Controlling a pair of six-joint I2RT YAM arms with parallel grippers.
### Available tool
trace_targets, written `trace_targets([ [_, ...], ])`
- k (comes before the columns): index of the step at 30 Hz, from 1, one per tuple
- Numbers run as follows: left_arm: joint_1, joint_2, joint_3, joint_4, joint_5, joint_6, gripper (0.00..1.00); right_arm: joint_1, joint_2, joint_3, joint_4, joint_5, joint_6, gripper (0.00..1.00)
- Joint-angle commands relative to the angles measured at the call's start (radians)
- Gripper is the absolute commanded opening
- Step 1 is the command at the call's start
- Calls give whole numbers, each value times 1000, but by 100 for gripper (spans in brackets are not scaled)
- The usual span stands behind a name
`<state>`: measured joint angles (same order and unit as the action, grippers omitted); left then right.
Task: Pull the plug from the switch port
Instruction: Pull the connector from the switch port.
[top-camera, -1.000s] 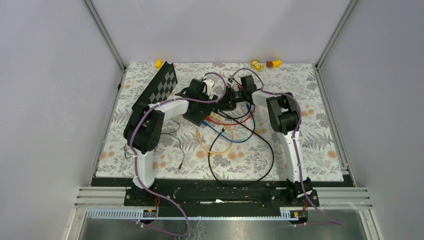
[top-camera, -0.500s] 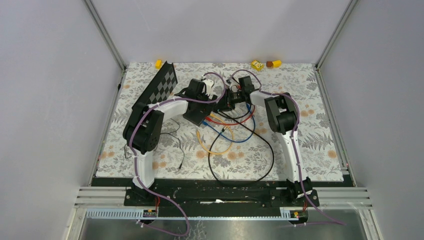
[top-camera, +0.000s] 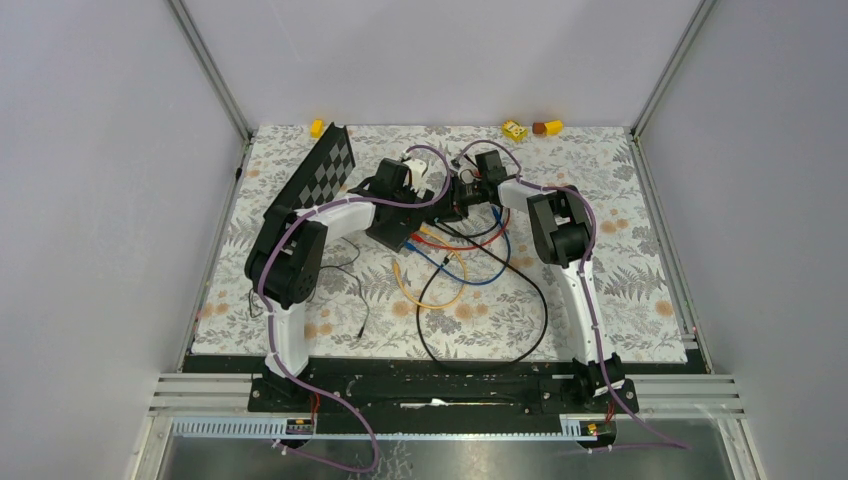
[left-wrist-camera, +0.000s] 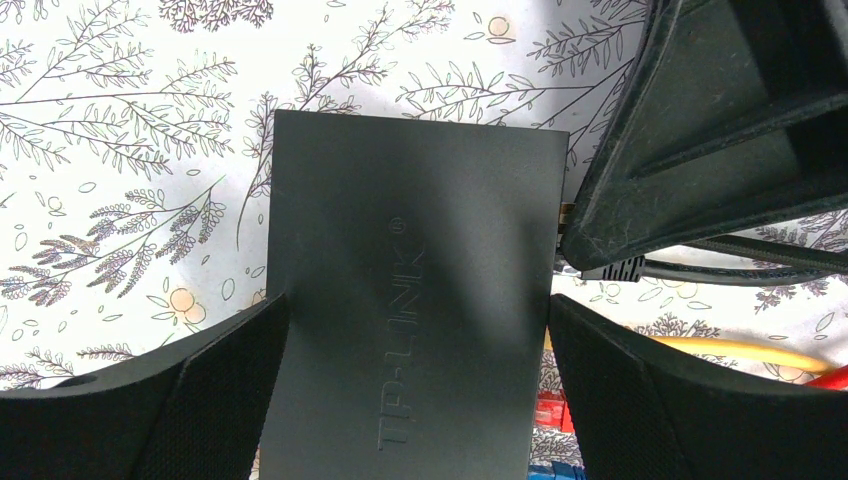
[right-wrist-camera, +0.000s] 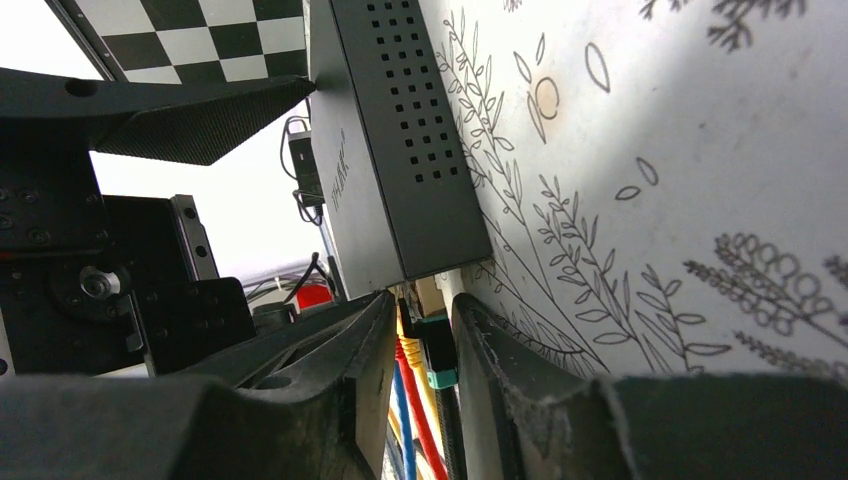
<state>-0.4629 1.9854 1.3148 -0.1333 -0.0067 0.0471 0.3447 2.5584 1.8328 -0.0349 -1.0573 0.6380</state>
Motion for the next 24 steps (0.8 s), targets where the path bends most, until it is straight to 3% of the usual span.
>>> trace_targets([
  [1, 9, 15, -47, -111, 24, -38, 99, 20, 69, 32, -24, 94, -11, 36],
  [16, 1, 6, -57, -99, 10, -29, 99, 17, 81, 61, -82, 112, -51, 2],
  [20, 0, -4, -54, -96, 10, -29, 99, 9, 59, 42, -87, 123, -56, 0],
  [24, -2, -5, -52, -94, -10, -27, 99, 5, 49, 77, -201, 194, -123, 0],
])
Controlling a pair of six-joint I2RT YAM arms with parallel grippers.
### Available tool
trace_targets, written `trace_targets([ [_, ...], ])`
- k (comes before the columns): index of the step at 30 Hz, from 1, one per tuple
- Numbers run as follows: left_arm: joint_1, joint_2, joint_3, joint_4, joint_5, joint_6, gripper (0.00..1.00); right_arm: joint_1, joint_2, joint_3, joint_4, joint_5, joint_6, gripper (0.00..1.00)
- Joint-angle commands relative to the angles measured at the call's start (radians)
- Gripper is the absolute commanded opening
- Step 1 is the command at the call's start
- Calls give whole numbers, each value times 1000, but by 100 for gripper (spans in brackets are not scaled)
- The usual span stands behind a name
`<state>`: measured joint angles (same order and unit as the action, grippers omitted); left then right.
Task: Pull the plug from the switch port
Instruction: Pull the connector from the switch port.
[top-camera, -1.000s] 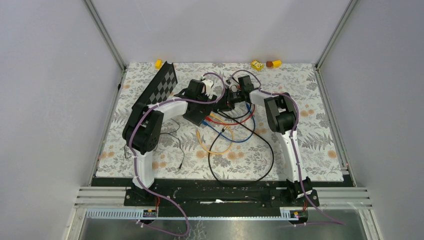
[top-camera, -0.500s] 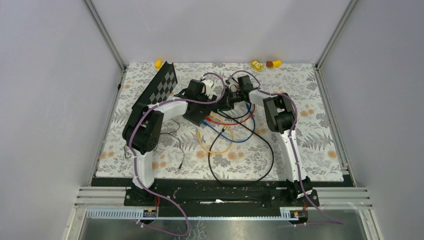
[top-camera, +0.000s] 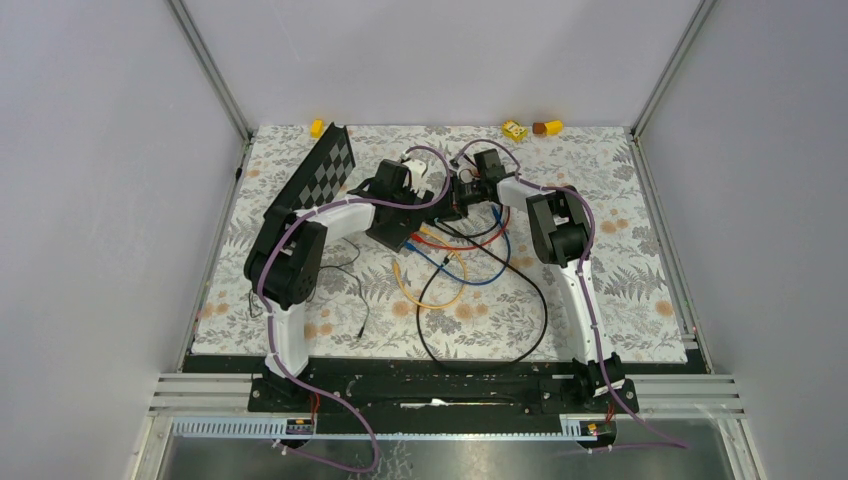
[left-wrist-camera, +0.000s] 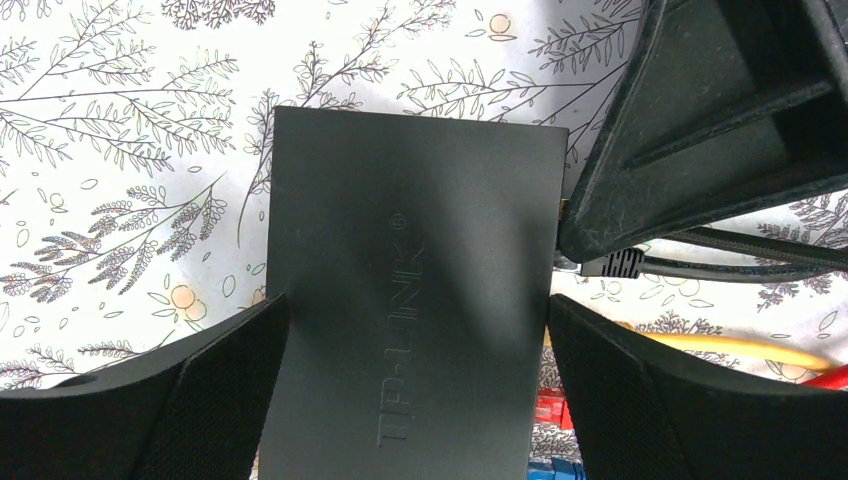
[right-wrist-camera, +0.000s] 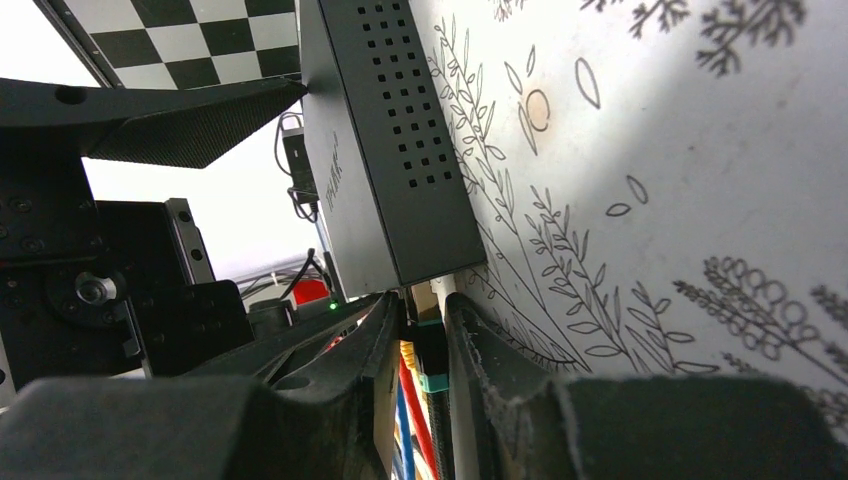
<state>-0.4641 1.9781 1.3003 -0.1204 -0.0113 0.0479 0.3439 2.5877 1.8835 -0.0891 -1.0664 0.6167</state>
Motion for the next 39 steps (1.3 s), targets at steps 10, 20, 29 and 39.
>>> trace_targets([
  [10, -28, 15, -7, -80, -49, 23, 99, 7, -14, 74, -307, 342, -173, 0],
  [20, -30, 111, 115, -102, -138, -4, 99, 4, 93, 275, -472, 253, -338, 0],
  [29, 8, 140, 145, -132, -138, -39, 96, -17, 85, 177, -357, 130, -272, 0],
  [39, 58, 169, 178, -178, -124, -46, 95, -23, -46, -159, -23, 187, -28, 0],
])
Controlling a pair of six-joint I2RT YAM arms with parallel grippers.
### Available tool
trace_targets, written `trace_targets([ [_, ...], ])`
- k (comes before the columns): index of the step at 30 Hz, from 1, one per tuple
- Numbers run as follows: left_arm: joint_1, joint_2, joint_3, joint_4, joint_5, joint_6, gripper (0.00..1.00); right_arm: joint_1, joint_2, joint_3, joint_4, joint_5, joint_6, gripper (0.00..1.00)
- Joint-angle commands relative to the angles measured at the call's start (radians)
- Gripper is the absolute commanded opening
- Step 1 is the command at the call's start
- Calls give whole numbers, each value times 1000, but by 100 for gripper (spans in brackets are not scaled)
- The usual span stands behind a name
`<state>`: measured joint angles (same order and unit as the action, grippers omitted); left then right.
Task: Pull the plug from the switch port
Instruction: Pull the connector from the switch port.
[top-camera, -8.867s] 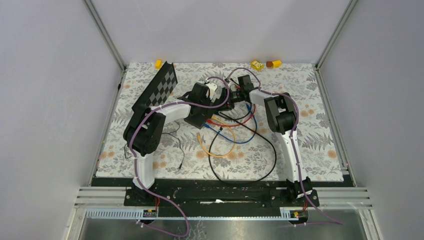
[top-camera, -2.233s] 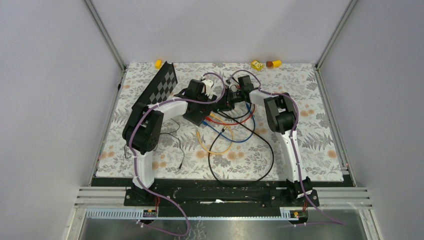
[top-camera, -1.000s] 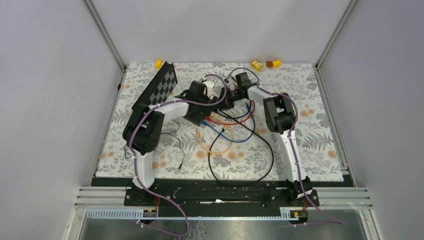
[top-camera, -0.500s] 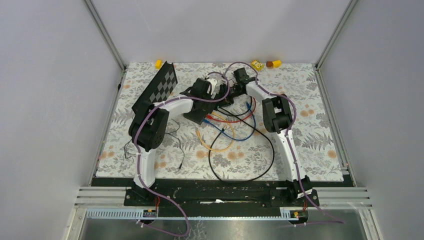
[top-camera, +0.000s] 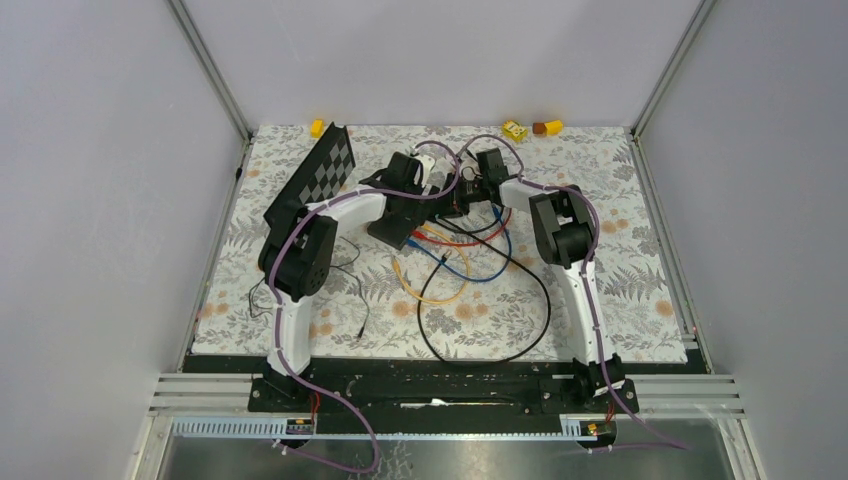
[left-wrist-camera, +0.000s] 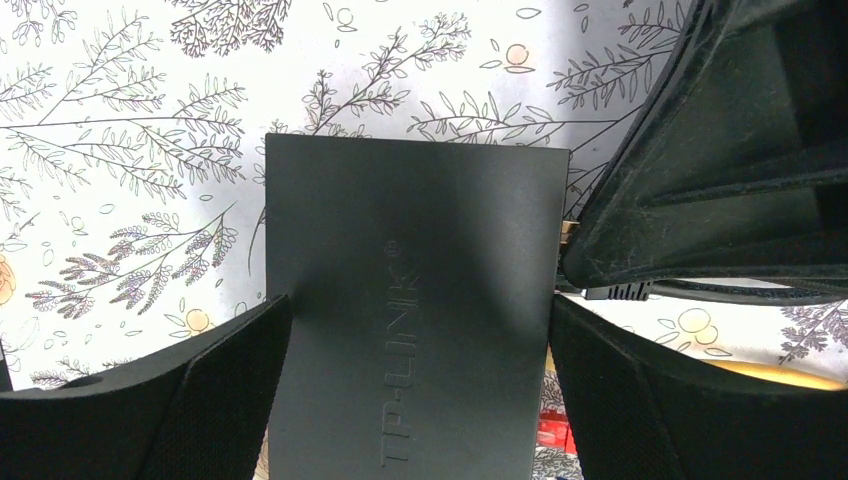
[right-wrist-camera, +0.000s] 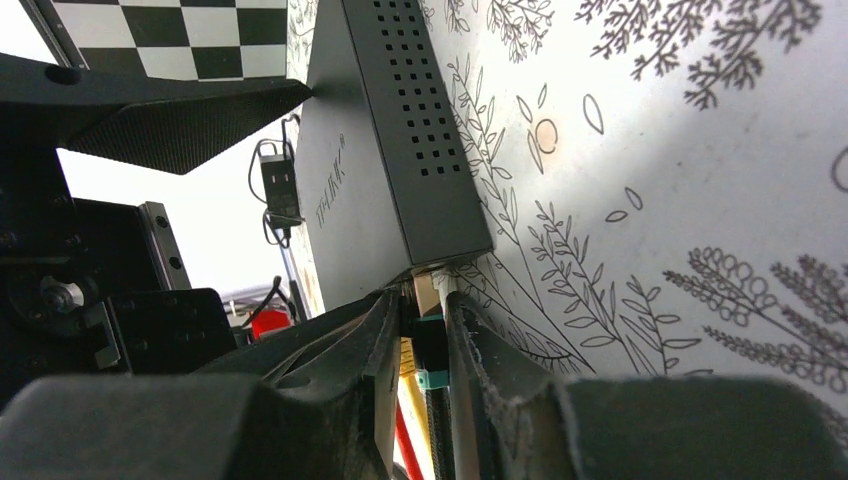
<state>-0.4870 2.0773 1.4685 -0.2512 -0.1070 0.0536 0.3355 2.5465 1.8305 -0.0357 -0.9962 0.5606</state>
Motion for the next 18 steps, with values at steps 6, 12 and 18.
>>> trace_targets([
  [6, 101, 82, 23, -67, -14, -52, 94, -42, 58, 87, -338, 135, -199, 0],
  [12, 108, 88, 31, -77, -7, -52, 93, -82, 254, 433, -658, 51, -423, 0],
  [18, 112, 110, 57, -101, -15, -52, 93, -83, 172, 241, -456, -11, -348, 0],
])
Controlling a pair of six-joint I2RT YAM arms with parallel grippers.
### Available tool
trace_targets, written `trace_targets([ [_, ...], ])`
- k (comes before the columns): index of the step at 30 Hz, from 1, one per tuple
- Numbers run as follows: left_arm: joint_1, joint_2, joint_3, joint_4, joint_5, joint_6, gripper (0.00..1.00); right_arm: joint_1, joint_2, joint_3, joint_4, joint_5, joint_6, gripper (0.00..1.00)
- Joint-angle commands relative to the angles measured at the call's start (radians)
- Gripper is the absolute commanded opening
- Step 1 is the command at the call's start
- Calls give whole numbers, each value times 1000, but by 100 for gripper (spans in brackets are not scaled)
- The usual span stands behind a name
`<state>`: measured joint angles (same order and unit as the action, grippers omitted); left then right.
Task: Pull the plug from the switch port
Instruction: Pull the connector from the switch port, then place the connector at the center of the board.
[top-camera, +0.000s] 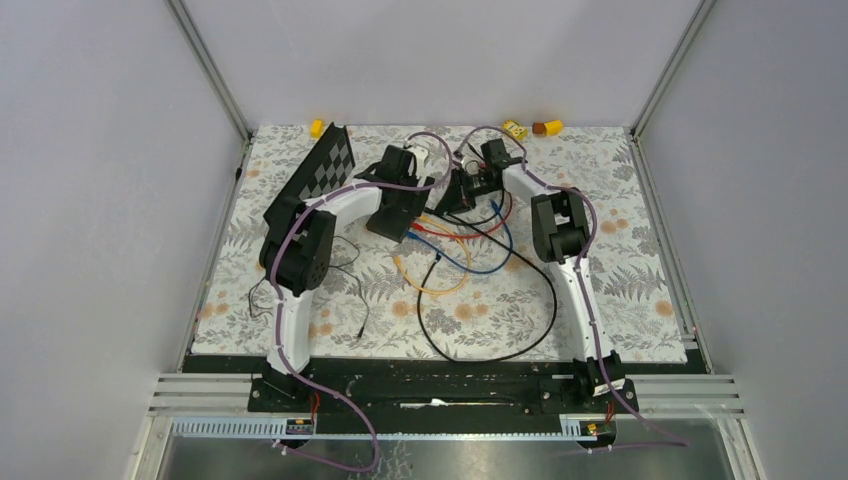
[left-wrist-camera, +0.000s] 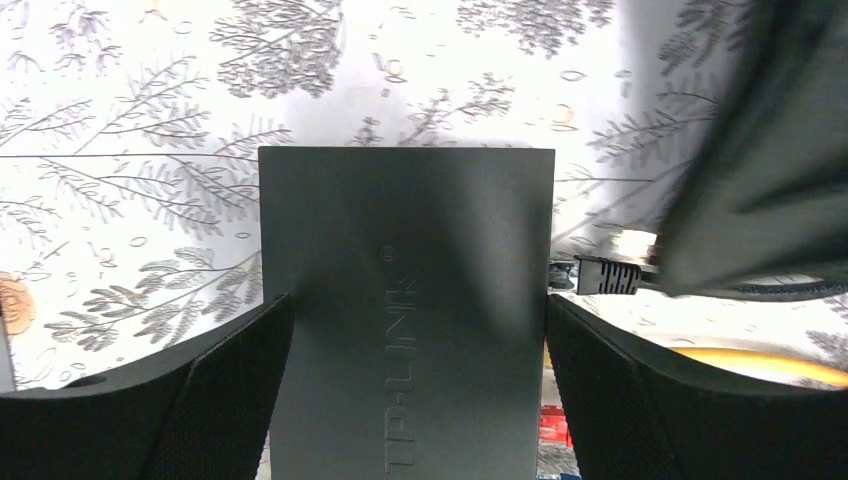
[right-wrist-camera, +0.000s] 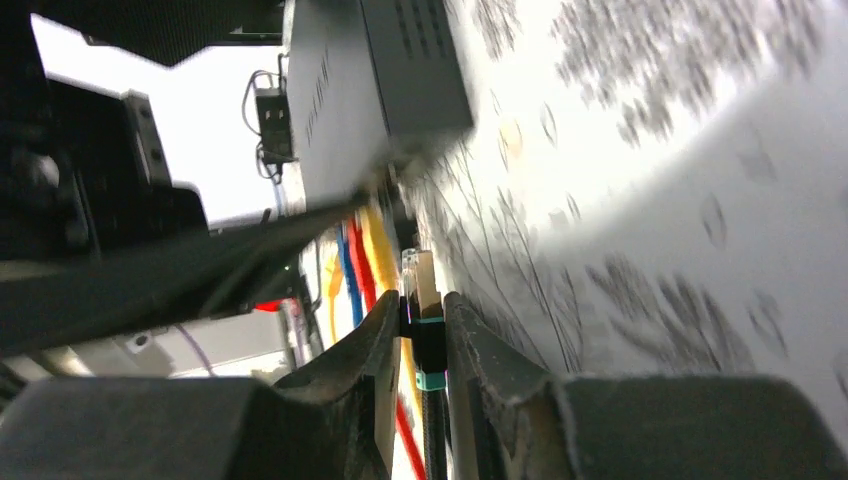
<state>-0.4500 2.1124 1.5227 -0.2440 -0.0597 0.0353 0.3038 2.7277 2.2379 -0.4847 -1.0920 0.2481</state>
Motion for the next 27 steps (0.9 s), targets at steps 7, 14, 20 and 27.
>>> trace_targets([
  [7, 89, 77, -1, -111, -54, -33, 94, -51, -149, -419, 246, 87, 109, 0],
  [14, 89, 25, -42, -74, 32, -28, 99, -60, -200, -311, 179, 78, 43, 1],
  [20, 89, -29, -39, -68, 86, 9, 99, -85, -326, -267, 122, 95, -9, 4],
  [27, 89, -98, -21, -92, 113, 47, 99, -138, -508, -270, -117, 182, -221, 3],
])
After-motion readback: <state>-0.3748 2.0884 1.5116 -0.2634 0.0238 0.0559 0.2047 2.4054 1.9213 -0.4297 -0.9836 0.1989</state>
